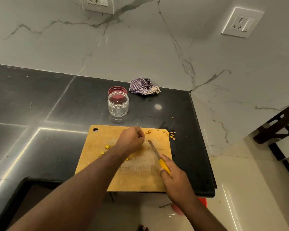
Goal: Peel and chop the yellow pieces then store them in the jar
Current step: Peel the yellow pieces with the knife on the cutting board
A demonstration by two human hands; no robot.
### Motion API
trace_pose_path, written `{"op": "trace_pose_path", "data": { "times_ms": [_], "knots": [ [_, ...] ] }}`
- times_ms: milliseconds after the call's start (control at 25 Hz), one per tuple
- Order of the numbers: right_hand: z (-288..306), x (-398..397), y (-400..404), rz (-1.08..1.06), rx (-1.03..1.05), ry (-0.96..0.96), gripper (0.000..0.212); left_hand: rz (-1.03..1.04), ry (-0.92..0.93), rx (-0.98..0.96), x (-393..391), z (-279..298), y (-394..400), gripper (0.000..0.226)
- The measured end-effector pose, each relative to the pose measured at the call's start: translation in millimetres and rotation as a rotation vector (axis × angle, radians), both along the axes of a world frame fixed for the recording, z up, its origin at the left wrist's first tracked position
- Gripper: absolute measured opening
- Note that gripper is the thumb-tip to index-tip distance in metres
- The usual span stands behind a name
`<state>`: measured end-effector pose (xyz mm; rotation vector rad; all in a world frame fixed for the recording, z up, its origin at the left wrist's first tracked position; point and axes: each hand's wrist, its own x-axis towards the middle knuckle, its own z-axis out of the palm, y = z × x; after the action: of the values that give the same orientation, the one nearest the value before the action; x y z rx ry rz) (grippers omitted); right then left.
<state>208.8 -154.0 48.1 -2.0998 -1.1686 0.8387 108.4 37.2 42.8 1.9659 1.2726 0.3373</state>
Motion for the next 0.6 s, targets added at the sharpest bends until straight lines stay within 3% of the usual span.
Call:
{"op": "trace_pose_path", "data": {
  "times_ms": [200,600],
  "knots": [
    [-5,14,-1,-0.013,-0.027,0.005,0.047,0.075,-0.055,-0.062,1,-1,9,0.018],
    [-6,10,18,0.036,-0.012,-0.014,0.047,0.115,0.062,0.108,-76,2,20,0.018]
  ]
}}
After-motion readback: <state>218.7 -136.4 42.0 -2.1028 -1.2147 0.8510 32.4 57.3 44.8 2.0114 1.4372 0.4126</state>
